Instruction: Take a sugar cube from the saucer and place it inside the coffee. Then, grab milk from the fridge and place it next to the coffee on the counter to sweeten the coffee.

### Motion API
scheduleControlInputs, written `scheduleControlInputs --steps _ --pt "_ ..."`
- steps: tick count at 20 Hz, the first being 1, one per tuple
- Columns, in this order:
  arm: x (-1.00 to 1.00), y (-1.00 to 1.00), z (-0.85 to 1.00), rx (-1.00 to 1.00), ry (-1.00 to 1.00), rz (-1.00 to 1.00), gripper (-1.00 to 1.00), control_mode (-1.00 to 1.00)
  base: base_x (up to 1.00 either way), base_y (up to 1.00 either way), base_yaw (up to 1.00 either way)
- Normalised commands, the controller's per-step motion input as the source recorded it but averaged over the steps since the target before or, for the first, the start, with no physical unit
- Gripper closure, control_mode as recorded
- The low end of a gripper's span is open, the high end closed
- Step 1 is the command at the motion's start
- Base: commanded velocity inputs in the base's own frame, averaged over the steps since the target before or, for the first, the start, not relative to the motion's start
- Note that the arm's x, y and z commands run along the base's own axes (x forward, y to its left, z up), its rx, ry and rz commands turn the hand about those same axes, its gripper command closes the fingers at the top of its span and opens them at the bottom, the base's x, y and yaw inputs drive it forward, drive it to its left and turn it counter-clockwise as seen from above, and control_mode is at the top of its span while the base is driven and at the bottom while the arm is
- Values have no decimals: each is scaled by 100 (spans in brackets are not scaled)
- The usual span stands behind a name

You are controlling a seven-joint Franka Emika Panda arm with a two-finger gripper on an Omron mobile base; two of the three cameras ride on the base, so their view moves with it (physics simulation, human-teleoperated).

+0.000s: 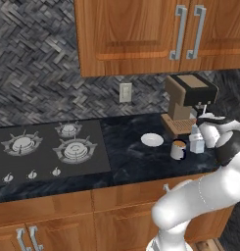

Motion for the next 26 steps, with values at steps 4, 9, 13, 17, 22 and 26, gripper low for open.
scheduleControlInputs --steps 4,9,13,17,22,26 --pt "16 -27 -32 0 -1 0 100 -100 0 0 0" --pt "-6 -43 -18 0 -7 0 100 -100 0 0 0" --pt "-34 -35 -13 0 -9 2 100 -100 0 0 0" --pt "-6 0 -15 0 -8 3 100 -100 0 0 0" --pt "0 2 -24 -5 -14 0 100 -100 0 0 0" --pt "0 2 -25 -2 -15 0 100 -100 0 0 0"
